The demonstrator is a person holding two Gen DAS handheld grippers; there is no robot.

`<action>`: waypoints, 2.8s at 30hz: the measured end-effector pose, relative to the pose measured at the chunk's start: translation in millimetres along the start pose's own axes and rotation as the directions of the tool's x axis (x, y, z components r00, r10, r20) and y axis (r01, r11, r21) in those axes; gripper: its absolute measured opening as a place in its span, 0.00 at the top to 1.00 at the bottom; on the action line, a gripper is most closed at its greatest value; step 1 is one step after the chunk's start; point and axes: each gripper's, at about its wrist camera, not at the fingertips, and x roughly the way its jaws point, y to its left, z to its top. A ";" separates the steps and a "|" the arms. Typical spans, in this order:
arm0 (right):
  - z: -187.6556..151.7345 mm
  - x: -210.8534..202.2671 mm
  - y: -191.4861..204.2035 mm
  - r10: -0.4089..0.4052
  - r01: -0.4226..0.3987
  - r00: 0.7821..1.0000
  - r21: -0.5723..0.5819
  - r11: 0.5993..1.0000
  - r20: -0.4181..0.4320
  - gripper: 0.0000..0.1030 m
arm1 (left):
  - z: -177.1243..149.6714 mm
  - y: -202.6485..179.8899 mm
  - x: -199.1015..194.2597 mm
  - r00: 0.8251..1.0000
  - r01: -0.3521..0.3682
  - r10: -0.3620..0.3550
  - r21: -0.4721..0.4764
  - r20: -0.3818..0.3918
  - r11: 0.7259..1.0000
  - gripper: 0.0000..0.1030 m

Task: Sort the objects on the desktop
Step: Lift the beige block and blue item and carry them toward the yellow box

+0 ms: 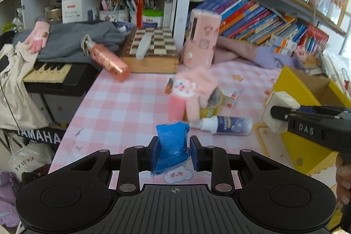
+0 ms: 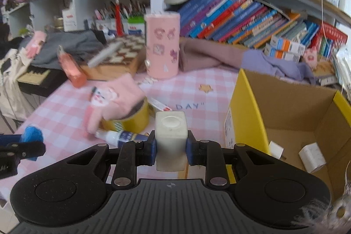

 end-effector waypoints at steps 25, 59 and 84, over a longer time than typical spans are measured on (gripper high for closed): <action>-66.1 -123.4 25.0 0.122 -0.122 0.993 -0.018 0.992 -0.008 0.78 | -56.0 -23.2 -104.1 0.992 0.118 -0.119 0.016 0.047 0.993 0.73; -167.2 -207.5 -13.0 -0.117 0.149 0.971 0.144 0.978 -0.209 0.78 | -114.4 -122.9 -107.2 0.873 0.478 -0.425 0.246 -0.241 0.843 0.74; -164.9 -193.7 -95.5 -0.111 0.160 0.956 0.164 0.973 -0.273 0.78 | -101.4 -207.8 -67.0 0.832 0.538 -0.442 0.292 -0.335 0.791 0.74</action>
